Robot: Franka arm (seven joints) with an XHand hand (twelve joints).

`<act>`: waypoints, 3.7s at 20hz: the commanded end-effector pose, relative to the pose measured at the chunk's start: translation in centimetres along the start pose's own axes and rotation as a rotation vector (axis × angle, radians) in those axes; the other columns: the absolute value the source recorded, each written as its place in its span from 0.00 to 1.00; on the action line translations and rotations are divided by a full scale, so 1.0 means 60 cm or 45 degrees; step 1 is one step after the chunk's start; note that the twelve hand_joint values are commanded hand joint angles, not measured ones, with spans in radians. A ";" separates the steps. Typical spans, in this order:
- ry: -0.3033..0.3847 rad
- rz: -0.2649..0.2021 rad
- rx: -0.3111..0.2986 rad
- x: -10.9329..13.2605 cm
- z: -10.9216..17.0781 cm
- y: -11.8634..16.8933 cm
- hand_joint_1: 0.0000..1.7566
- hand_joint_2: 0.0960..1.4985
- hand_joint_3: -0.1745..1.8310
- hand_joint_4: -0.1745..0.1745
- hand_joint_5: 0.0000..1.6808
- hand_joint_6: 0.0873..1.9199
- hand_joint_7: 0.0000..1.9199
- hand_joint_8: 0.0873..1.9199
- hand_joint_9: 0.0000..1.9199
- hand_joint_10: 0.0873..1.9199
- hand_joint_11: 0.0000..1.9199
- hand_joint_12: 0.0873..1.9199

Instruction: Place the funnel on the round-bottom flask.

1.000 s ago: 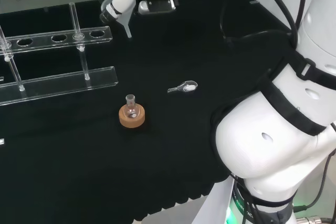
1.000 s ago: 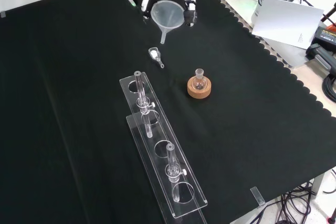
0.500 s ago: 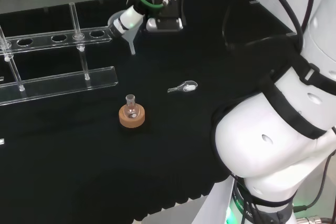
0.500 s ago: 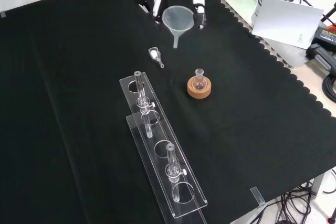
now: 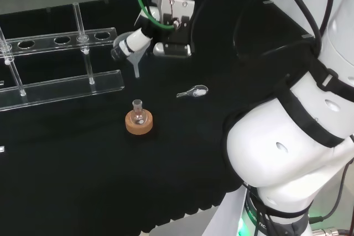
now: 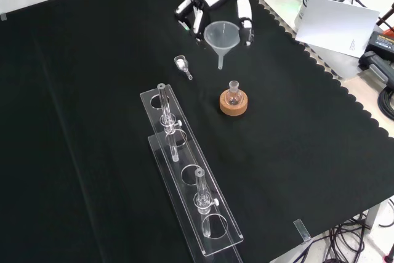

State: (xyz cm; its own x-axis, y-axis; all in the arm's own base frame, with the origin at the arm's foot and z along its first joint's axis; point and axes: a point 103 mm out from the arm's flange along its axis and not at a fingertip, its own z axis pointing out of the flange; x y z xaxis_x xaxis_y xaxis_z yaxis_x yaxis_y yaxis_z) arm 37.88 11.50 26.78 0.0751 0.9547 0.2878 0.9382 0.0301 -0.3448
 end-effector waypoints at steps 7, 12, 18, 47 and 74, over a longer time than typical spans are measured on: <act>0.107 0.063 0.059 0.007 0.086 -0.002 0.61 0.42 0.44 1.00 0.68 0.44 0.75 0.29 0.63 0.02 0.02 0.82; 0.111 0.049 0.058 0.013 0.089 -0.015 0.61 0.42 0.43 1.00 0.68 0.44 0.75 0.29 0.63 0.02 0.01 0.82; 0.076 0.040 0.057 0.006 0.085 -0.017 0.61 0.42 0.43 1.00 0.68 0.44 0.75 0.29 0.63 0.02 0.01 0.82; 0.111 0.054 0.070 -0.006 0.106 -0.007 0.61 0.43 0.43 1.00 0.68 0.44 0.75 0.29 0.62 0.02 0.01 0.82; 0.100 0.069 0.098 -0.023 0.134 0.008 0.61 0.44 0.42 1.00 0.67 0.45 0.75 0.29 0.62 0.02 0.00 0.82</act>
State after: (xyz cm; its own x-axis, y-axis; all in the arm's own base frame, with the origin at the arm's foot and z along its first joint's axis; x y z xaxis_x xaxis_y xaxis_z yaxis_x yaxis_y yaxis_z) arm 35.70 12.57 19.78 0.1551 0.9267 0.3423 0.9026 0.0078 -0.4303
